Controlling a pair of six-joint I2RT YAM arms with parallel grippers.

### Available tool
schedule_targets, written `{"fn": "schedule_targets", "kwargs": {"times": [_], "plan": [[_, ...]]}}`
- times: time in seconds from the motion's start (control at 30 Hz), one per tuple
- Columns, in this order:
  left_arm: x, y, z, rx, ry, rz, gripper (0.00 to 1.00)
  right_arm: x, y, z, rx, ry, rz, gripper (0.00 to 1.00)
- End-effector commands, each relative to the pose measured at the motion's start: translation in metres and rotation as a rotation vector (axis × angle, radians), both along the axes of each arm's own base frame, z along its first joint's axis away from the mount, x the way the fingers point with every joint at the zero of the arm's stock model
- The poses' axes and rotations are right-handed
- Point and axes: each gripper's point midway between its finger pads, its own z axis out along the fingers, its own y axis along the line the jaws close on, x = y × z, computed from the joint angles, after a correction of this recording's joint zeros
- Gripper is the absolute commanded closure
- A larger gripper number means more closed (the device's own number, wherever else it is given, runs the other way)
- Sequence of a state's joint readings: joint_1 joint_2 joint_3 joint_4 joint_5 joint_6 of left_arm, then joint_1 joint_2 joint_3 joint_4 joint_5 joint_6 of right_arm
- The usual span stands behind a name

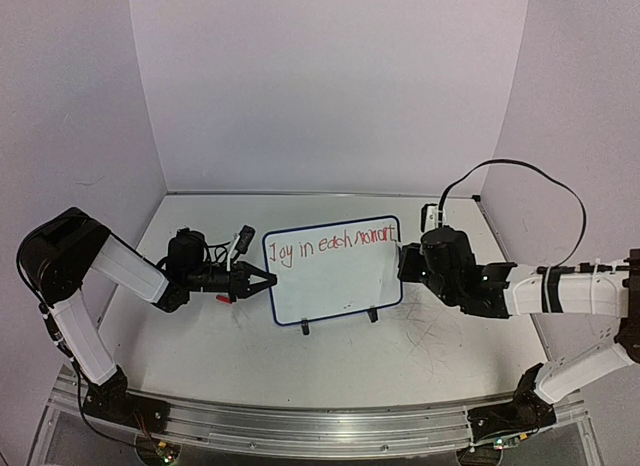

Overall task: Write a sentence on the whiteboard
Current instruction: Write a sentence on the whiteboard, then pick up the pen cap from the center of the board.

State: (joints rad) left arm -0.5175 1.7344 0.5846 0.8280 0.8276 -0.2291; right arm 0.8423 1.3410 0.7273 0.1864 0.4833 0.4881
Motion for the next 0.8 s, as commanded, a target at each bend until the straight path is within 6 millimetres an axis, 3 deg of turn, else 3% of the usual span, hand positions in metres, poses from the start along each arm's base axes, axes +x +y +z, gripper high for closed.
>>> {"fn": "schedule_targets", "kwargs": {"times": [0.0,0.13,0.33,0.47,0.6,0.77], "plan": [[0.007,0.006,-0.017,0.078,-0.01,0.052,1.0,-0.007,0.0,0.034,0.087,-0.053,0.036,1.0],[0.01,0.007,-0.019,0.084,-0.007,0.071,0.98,-0.027,-0.016,0.057,0.152,-0.105,0.066,1.0],[0.015,0.011,-0.018,0.092,-0.012,0.105,0.76,-0.039,-0.04,0.076,0.132,-0.16,0.034,1.0],[0.018,0.015,-0.008,0.086,-0.031,0.14,0.67,-0.039,-0.034,0.087,0.091,-0.179,0.076,1.0],[0.018,0.022,0.014,0.054,-0.045,0.193,0.59,-0.04,-0.031,0.098,0.063,-0.206,0.11,1.0],[-0.001,0.045,0.038,0.02,-0.025,0.288,0.53,-0.041,-0.028,0.108,-0.005,-0.241,0.155,1.0]]}}
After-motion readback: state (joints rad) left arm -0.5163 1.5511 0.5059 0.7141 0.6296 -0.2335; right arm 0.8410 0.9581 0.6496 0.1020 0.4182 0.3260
